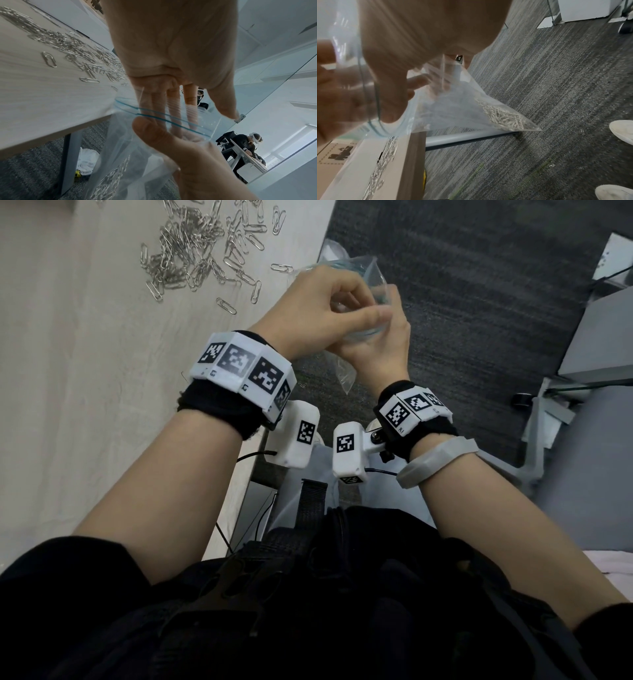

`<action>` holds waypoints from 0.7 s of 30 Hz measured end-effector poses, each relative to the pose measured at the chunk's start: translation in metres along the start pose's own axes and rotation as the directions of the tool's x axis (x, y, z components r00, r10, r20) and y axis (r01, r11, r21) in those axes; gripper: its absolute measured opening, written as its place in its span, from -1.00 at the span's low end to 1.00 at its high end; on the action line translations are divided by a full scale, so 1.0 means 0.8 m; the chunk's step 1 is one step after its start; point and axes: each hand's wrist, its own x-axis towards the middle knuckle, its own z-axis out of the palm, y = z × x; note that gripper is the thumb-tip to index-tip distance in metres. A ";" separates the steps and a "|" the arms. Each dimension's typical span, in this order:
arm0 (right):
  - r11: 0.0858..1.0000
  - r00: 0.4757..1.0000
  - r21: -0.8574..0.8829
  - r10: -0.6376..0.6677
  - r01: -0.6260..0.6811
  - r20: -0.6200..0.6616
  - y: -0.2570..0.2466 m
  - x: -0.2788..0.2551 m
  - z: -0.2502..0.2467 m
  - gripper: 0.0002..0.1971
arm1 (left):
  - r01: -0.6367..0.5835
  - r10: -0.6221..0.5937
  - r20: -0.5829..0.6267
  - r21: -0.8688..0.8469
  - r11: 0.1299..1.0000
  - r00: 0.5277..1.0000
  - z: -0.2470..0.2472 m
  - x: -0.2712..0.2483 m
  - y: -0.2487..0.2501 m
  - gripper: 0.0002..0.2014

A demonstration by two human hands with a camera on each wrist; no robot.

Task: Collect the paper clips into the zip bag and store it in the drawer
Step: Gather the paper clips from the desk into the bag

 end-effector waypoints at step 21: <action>0.995 0.995 0.023 0.093 -0.094 0.034 0.031 0.003 -0.004 -0.52 | 0.735 -0.488 -0.648 0.168 0.657 0.584 -0.078 -0.015 -0.128 -0.39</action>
